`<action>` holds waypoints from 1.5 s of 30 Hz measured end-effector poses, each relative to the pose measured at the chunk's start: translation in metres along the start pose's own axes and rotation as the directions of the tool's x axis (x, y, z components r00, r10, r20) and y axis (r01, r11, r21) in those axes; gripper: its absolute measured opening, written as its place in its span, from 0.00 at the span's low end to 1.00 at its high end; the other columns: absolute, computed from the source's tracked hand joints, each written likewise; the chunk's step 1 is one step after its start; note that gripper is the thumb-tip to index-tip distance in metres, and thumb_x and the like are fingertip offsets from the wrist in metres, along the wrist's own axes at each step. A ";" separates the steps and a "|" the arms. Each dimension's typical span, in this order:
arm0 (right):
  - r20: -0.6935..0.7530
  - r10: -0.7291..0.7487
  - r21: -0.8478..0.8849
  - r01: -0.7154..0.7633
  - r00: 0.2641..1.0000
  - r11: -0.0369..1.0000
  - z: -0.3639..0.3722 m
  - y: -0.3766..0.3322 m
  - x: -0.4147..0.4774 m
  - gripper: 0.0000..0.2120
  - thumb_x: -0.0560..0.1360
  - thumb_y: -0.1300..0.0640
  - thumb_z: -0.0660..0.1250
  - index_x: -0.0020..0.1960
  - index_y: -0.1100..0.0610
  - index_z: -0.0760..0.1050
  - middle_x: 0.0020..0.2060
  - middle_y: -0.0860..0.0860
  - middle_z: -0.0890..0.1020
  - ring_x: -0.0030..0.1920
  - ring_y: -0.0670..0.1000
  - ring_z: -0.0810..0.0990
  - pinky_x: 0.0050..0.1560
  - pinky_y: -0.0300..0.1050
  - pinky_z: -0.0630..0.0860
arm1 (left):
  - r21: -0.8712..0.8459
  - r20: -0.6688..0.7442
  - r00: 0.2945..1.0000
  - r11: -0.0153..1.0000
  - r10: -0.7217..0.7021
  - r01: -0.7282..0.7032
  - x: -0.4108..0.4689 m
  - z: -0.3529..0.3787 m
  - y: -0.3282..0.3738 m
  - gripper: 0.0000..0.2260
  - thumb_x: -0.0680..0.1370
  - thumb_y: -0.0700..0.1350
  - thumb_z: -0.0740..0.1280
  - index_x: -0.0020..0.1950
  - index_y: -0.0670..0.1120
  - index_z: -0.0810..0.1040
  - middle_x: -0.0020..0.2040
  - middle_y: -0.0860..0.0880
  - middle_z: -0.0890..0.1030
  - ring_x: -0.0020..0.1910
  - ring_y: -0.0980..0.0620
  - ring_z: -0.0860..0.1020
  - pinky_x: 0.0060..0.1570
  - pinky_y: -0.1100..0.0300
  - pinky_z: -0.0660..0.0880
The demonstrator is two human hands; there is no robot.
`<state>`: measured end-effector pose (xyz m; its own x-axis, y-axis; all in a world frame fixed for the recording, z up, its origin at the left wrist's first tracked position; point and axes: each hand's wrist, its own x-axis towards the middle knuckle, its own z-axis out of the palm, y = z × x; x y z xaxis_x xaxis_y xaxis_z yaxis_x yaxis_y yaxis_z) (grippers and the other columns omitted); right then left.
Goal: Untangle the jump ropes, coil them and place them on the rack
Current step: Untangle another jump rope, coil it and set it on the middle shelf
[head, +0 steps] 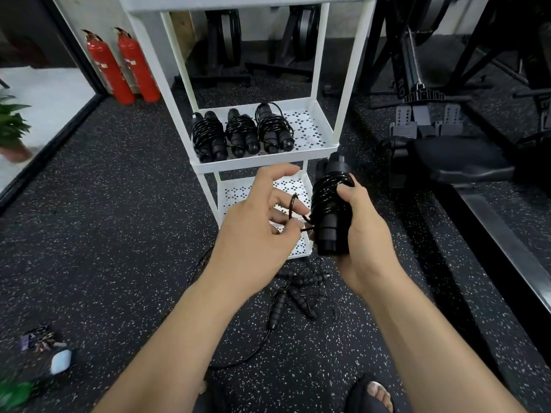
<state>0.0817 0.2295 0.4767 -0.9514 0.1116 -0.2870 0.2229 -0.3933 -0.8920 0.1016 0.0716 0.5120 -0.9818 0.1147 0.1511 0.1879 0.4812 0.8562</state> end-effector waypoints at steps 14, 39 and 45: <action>0.101 0.150 0.059 -0.156 0.984 0.986 -0.012 -0.019 0.008 0.17 0.70 0.48 0.80 0.53 0.57 0.84 0.43 0.55 0.84 0.43 0.55 0.80 0.48 0.51 0.78 | -0.029 -0.070 0.997 1.000 -0.007 0.005 -0.007 0.004 0.005 0.37 0.80 0.37 0.73 0.76 0.73 0.65 0.53 0.63 0.85 0.47 0.55 0.85 0.44 0.44 0.84; -0.421 -0.367 -0.308 0.250 0.829 0.918 0.000 -0.007 -0.002 0.38 0.69 0.41 0.84 0.66 0.50 0.64 0.53 0.44 0.79 0.44 0.35 0.82 0.47 0.35 0.74 | -0.184 -0.149 0.968 0.967 -0.204 0.176 -0.017 0.037 0.004 0.28 0.77 0.37 0.75 0.65 0.68 0.77 0.48 0.62 0.83 0.42 0.60 0.84 0.41 0.64 0.80; -0.334 -0.487 -0.455 0.314 0.807 0.833 0.007 0.000 -0.005 0.39 0.66 0.45 0.86 0.66 0.47 0.65 0.56 0.44 0.80 0.51 0.39 0.81 0.51 0.39 0.77 | -0.250 -0.068 0.944 0.921 -0.324 0.298 -0.013 0.037 -0.003 0.31 0.73 0.35 0.76 0.63 0.69 0.77 0.46 0.55 0.85 0.39 0.53 0.85 0.53 0.46 0.83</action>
<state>0.0848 0.2228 0.4801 -0.8055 0.5864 0.0858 -0.0162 0.1228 -0.9923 0.1145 0.1005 0.4891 -0.9891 -0.1065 -0.1014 -0.1262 0.2602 0.9573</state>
